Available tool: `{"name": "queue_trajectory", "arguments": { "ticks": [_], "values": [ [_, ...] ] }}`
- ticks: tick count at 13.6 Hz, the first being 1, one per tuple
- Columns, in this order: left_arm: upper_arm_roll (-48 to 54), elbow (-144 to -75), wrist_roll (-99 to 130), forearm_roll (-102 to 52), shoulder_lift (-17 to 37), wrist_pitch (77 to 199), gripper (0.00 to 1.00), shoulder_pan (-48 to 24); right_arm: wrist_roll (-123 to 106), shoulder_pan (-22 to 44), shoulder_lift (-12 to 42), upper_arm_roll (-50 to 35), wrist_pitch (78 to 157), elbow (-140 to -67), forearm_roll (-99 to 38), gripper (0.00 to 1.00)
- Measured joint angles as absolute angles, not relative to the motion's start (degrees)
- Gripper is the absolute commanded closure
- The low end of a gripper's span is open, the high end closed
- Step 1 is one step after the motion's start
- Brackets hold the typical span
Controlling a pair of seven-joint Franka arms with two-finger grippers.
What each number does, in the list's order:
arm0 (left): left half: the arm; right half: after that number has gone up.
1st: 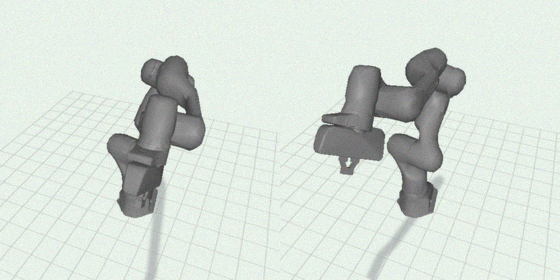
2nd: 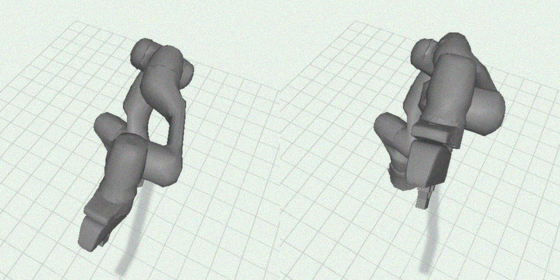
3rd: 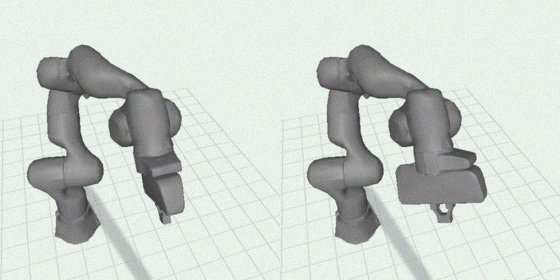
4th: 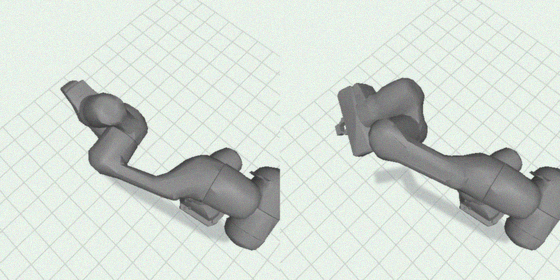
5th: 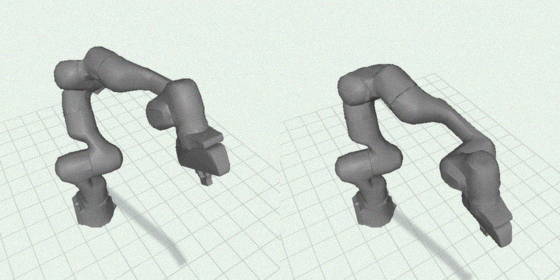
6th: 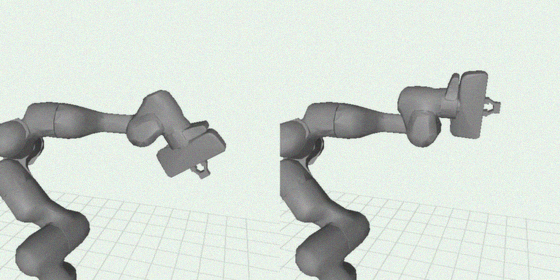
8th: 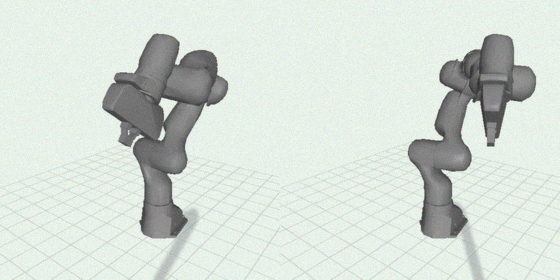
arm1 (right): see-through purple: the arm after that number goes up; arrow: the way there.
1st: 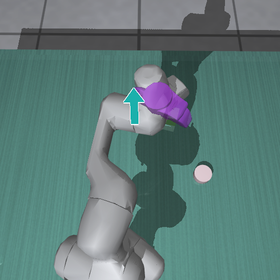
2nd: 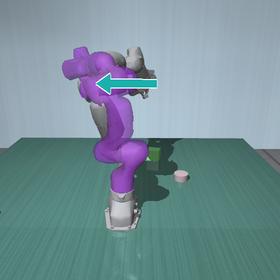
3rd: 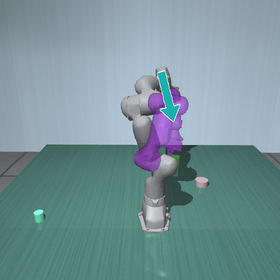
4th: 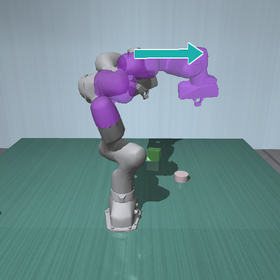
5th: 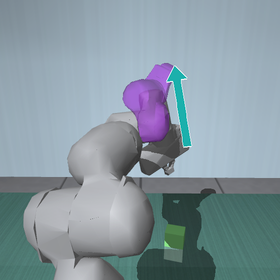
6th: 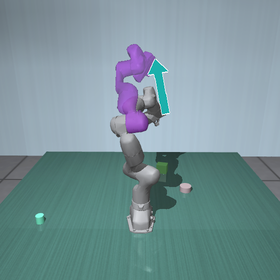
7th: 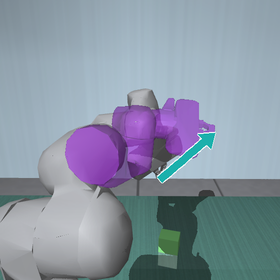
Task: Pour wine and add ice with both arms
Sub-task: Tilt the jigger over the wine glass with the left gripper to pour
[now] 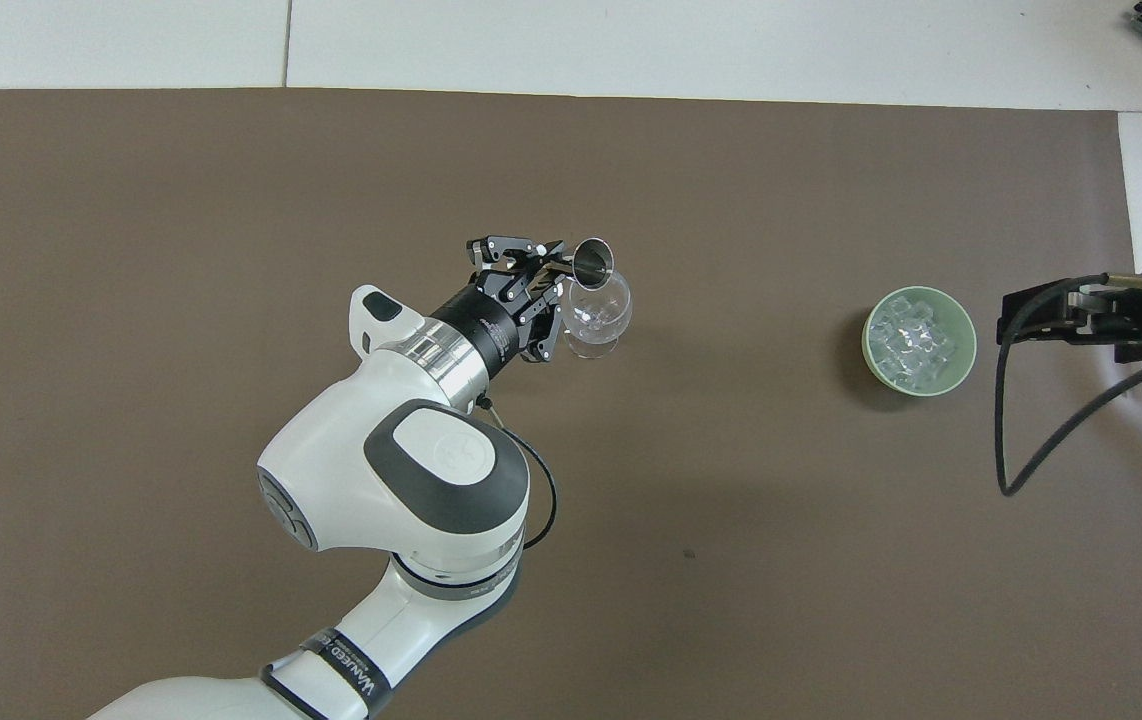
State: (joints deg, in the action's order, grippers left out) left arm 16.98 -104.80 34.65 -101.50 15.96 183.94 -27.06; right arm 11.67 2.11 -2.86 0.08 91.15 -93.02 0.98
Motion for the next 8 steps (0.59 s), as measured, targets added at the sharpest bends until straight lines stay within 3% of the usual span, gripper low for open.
{"name": "queue_trajectory", "arguments": {
  "ticks": [8],
  "values": [
    [17.0,-105.1,25.5,-101.5,16.0,185.4,1.00,-27.5,11.7,2.1,-2.9,0.1,91.2,-93.0,1.0,0.00]
  ]
}}
